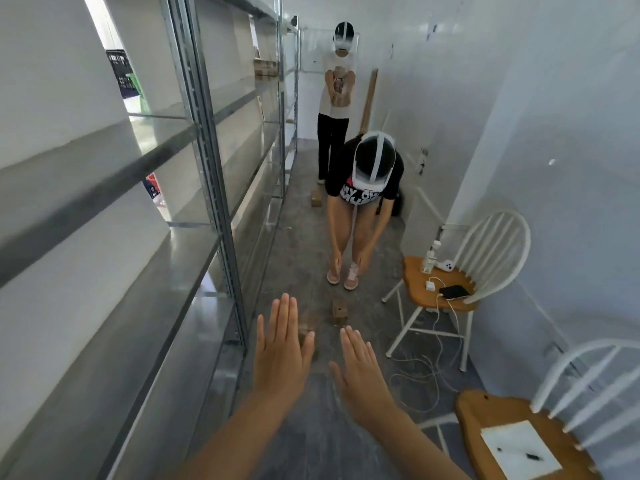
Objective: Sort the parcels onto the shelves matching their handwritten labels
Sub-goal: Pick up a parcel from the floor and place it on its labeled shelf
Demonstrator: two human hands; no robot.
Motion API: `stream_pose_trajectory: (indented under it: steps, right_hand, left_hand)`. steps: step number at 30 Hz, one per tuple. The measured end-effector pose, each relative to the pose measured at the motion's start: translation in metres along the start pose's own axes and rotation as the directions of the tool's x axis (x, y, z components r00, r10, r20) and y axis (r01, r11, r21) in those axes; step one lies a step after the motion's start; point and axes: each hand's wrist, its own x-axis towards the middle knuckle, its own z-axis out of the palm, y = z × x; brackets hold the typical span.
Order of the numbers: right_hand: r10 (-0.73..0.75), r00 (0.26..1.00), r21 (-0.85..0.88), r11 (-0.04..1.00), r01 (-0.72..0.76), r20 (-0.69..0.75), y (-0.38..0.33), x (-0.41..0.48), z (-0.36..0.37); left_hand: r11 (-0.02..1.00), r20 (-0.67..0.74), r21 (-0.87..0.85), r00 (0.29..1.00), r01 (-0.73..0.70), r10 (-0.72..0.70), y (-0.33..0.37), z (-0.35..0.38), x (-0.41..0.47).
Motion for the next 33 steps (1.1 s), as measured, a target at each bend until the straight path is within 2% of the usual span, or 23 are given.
stream_pose_trajectory:
  steps: [6,15,24,33]
  right_hand:
    - [0.079,0.995,0.049,0.995,-0.082,0.066,0.029,0.037,0.02]
    - [0.049,0.999,0.054,0.997,-0.048,-0.013,0.1,0.14,-0.013]
    - [-0.054,0.998,0.068,0.996,0.055,-0.018,0.135,0.235,-0.025]
    - [-0.017,0.986,0.012,1.0,0.015,0.164,0.139,0.299,0.007]
  left_hand:
    - [0.998,0.039,-0.043,0.998,-0.039,0.041,0.008,0.036,0.036]
    - [0.995,0.069,0.091,0.997,-0.04,0.033,0.019,0.072,0.13]
    - [0.993,0.09,0.119,0.996,0.013,-0.024,0.026,0.11,0.2]
    - [0.989,0.158,0.089,0.979,0.119,-0.131,-0.022,0.152,0.242]
